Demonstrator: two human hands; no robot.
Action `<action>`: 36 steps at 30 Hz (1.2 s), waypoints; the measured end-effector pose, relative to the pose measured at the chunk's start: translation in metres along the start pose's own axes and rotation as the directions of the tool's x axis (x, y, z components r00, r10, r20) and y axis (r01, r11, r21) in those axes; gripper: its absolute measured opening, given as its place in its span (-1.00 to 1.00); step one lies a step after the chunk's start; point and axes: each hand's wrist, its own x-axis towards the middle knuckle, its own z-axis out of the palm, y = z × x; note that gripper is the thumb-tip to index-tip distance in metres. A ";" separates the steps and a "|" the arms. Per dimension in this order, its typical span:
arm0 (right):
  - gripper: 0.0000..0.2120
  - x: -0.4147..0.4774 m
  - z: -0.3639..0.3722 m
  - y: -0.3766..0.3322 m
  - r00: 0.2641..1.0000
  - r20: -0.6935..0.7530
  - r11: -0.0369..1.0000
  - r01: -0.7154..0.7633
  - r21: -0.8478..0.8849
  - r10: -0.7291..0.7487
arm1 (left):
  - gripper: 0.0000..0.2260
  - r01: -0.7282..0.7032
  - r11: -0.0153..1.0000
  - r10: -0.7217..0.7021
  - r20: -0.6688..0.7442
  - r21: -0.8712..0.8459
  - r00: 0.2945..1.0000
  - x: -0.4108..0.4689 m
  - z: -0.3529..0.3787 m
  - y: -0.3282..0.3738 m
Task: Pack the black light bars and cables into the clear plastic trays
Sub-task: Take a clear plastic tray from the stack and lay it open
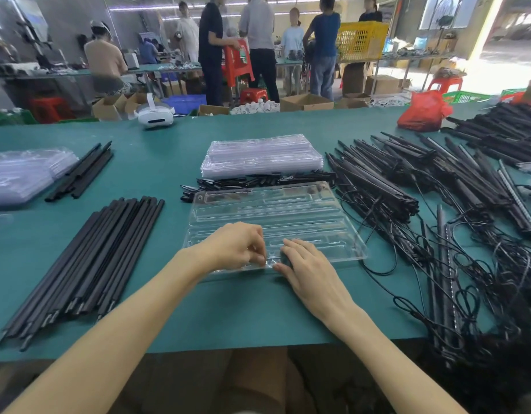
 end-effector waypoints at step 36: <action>-0.93 -0.009 -0.003 -0.004 0.982 -0.145 0.987 0.107 -0.116 -0.123 | -0.92 -0.157 0.985 0.104 -0.464 -0.077 0.880 -0.002 0.016 0.003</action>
